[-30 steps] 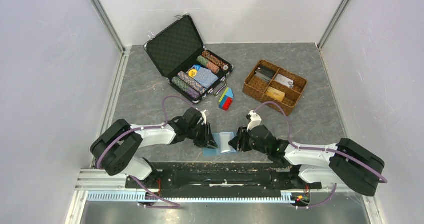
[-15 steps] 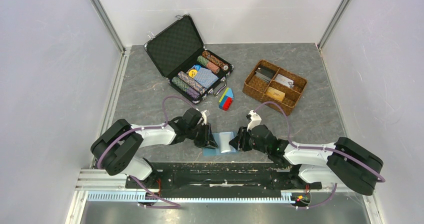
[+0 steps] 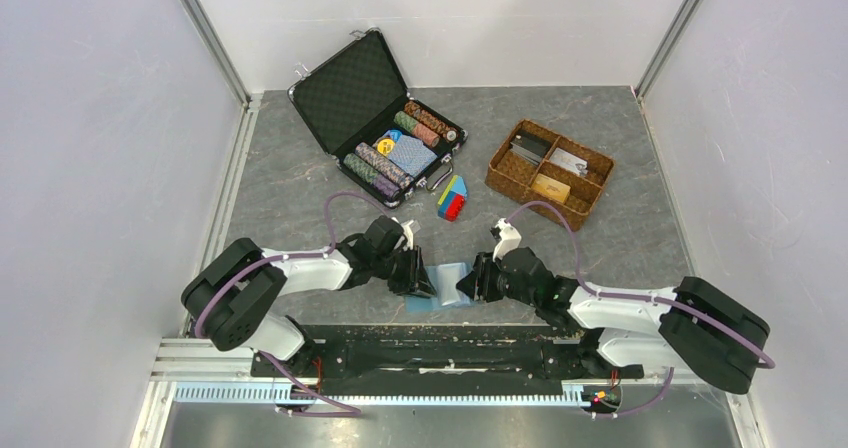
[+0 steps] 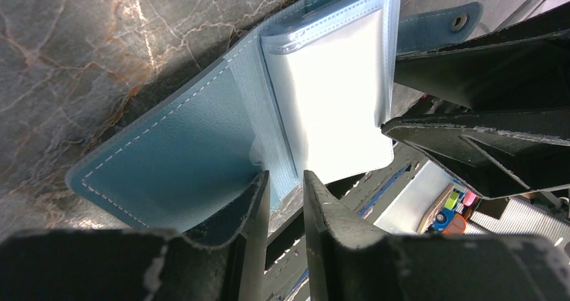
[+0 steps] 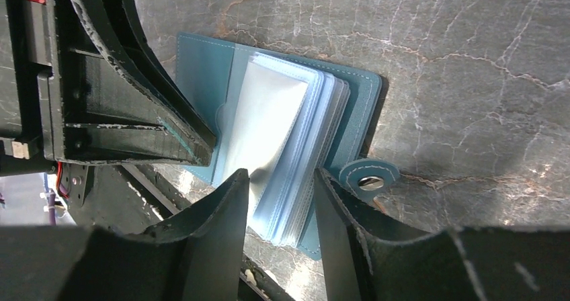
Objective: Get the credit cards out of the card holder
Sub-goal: Open the card holder at the center of the board.
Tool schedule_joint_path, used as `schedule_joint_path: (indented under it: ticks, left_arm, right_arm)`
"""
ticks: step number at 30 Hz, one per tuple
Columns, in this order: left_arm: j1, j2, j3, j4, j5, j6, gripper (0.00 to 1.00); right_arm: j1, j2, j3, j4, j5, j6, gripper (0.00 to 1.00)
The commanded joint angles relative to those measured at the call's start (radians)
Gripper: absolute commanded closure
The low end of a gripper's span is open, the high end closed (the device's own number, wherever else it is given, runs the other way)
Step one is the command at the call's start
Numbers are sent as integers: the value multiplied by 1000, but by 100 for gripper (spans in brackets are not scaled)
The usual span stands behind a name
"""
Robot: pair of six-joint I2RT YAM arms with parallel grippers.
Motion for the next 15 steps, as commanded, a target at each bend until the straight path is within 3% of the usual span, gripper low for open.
schedule_joint_path:
  ticks: [1, 8, 15]
  left_arm:
    - [-3, -17, -27, 26, 7, -30, 68]
    - [-3, -41, -29, 20, 12, -36, 67]
    - [-2, -109, 30, -110, -38, 4, 65]
  right_arm:
    - [5, -23, 41, 29, -33, 2, 58]
    - [6, -68, 49, -49, 27, -24, 50]
    - [7, -82, 63, -57, 21, -22, 52]
